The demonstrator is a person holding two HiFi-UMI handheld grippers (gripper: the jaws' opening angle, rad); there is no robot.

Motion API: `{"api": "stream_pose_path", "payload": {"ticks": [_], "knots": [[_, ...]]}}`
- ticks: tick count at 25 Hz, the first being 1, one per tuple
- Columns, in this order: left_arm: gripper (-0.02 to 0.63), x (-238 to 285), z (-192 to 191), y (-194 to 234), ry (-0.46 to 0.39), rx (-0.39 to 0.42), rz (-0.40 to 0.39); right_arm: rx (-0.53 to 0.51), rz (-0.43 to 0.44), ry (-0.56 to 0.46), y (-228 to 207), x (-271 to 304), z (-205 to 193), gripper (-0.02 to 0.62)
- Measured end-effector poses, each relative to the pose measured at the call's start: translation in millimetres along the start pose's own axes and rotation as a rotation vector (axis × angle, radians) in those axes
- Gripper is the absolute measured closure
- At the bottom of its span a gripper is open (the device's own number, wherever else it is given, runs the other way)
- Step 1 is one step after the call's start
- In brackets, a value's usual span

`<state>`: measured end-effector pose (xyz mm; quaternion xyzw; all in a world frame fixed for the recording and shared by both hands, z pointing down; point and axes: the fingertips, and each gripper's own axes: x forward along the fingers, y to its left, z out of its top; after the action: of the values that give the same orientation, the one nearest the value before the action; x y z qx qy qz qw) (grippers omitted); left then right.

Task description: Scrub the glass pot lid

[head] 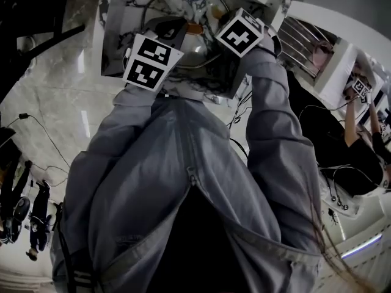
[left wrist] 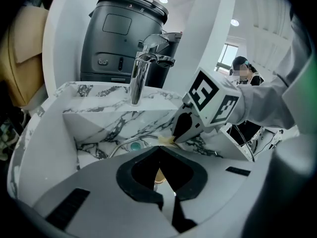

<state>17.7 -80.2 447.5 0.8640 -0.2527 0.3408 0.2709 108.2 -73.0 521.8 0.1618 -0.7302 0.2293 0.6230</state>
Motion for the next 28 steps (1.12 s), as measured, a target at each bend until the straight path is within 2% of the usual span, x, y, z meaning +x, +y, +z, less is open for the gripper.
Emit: {"api": "stream_pose_path", "payload": {"ticks": [4,8,16,24,28], "knots": [[0.591,3,0,4,0.004,-0.009,0.008,-0.12,-0.098,0.054,-22,24,7,0.551],[0.591,2,-2,9,0.005,-0.016,0.018,-0.154,-0.138,0.087,-31,42,6,0.551],[0.591,0,-3,11,0.002,-0.023,0.022,-0.216,-0.105,0.091,-11,52,3,0.549],[0.591,-5,-6,0,-0.008,-0.012,0.008,-0.262,-0.048,0.117,48,50,-10,0.549],[0.591,-12,-9,-8,-0.019,-0.003,0.005,-0.234,-0.013,0.118,80,50,-19,0.549]]}}
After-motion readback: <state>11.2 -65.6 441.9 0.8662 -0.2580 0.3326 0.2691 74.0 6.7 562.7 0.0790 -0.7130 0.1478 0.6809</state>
